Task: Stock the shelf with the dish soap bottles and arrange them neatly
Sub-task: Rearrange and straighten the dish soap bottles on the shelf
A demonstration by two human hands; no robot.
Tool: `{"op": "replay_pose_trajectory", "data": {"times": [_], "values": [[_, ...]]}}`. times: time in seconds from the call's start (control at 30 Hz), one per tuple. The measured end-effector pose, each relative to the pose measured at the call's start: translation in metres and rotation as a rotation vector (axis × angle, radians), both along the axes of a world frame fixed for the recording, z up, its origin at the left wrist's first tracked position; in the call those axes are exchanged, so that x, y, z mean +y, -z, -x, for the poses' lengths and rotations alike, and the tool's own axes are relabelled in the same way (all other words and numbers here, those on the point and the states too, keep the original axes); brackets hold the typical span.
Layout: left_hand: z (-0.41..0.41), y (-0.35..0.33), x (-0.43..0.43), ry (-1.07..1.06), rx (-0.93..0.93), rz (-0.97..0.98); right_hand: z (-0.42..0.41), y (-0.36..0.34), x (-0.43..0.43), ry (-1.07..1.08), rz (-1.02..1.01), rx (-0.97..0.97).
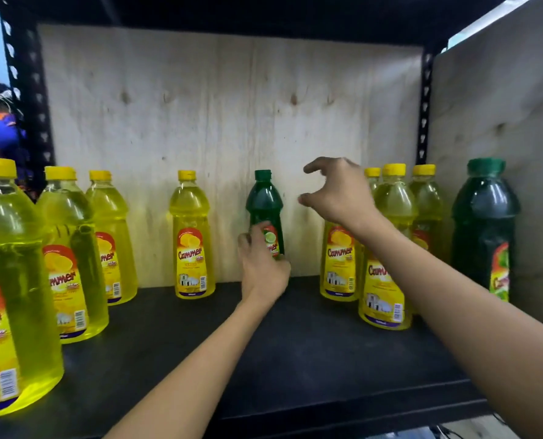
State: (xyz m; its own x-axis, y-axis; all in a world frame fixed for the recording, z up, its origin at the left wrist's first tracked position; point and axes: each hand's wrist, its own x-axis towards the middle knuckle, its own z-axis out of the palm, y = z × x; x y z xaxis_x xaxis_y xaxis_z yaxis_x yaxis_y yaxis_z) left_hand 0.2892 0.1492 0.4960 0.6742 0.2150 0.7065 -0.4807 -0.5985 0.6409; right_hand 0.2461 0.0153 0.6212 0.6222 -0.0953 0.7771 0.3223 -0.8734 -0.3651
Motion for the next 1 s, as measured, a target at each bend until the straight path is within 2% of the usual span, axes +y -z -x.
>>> {"op": "replay_pose_trajectory", "data": {"times": [0.07, 0.13, 0.2, 0.27, 0.37, 0.47, 0.67, 0.83, 1.0], "values": [[0.021, -0.006, -0.027, 0.233, 0.002, 0.053, 0.024, 0.000, -0.032, 0.163, -0.030, -0.112], [0.039, -0.005, -0.059, 0.481, 0.213, 0.116, 0.039, 0.004, -0.059, 0.290, -0.128, -0.105], [0.051, 0.004, -0.090, 0.556, 0.400, 0.033, 0.046, 0.009, -0.077, 0.296, -0.216, -0.002], [0.058, 0.016, -0.114, 0.469, 0.393, -0.047, 0.046, 0.012, -0.088, 0.208, -0.265, 0.143], [0.062, 0.025, -0.131, 0.358, 0.392, -0.024, 0.048, 0.016, -0.094, 0.143, -0.308, 0.296], [0.064, 0.028, -0.132, 0.381, 0.467, 0.013, 0.053, 0.021, -0.093, 0.155, -0.288, 0.250], [0.075, 0.032, -0.112, 0.247, 0.394, 0.014, 0.064, 0.021, -0.068, 0.041, -0.239, 0.173], [0.083, 0.024, -0.033, 0.080, 0.292, 0.002, 0.056, 0.007, -0.008, -0.175, -0.221, 0.168], [0.086, 0.015, 0.049, -0.101, 0.303, -0.006, 0.038, 0.002, 0.073, -0.330, -0.190, 0.208]]}}
